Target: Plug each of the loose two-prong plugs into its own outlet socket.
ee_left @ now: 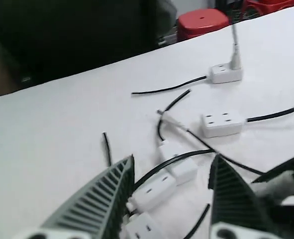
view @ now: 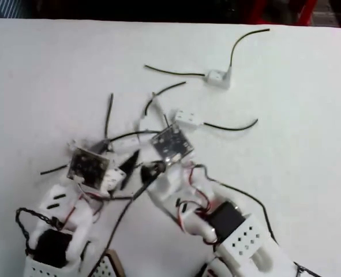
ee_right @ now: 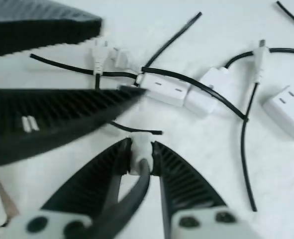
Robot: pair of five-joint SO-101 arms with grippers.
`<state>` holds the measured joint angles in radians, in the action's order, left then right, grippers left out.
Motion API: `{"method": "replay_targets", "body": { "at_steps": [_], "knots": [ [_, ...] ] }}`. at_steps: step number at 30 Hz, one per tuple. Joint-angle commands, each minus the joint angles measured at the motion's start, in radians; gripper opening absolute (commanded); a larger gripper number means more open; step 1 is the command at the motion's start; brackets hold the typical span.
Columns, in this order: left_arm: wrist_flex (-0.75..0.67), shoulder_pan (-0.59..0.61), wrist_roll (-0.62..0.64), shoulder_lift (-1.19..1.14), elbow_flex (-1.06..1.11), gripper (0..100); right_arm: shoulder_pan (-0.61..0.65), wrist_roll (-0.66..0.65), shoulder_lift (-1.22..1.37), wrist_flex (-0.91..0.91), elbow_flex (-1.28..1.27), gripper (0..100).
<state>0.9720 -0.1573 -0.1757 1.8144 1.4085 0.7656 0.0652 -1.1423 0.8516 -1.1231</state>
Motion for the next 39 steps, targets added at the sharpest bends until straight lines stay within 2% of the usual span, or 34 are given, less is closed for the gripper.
{"method": "replay_targets", "body": {
  "at_steps": [1, 5, 10, 13, 16, 21, 27, 33, 39],
  "knots": [
    [0.064, 0.140, -0.092, -0.002, -0.040, 29, -0.105, 0.000, -0.019, -0.028, -0.003, 1.6],
    [0.153, 0.222, -0.187, -0.002, -0.040, 30, -0.197, 0.000, -0.019, -0.099, -0.058, 1.6],
    [0.219, 0.266, -0.227, -0.019, -0.072, 31, -0.280, 0.006, -0.019, -0.183, -0.114, 1.6],
    [0.275, 0.277, -0.222, -0.140, -0.176, 33, -0.306, 0.008, -0.019, -0.191, -0.115, 1.6],
    [0.324, 0.288, -0.216, -0.377, -0.328, 34, -0.308, 0.008, -0.018, -0.191, -0.117, 1.6],
    [0.400, 0.280, -0.137, -0.825, -0.566, 34, -0.312, 0.009, -0.018, -0.193, -0.126, 1.6],
    [0.402, 0.278, -0.002, -1.260, -0.766, 34, -0.328, 0.009, -0.018, -0.222, -0.144, 1.6],
    [0.367, 0.242, 0.118, -1.581, -0.891, 34, -0.328, 0.009, -0.018, -0.223, -0.147, 1.6],
    [0.267, 0.162, 0.210, -1.771, -0.911, 33, -0.328, 0.009, -0.018, -0.219, -0.147, 1.6]
  ]
}}
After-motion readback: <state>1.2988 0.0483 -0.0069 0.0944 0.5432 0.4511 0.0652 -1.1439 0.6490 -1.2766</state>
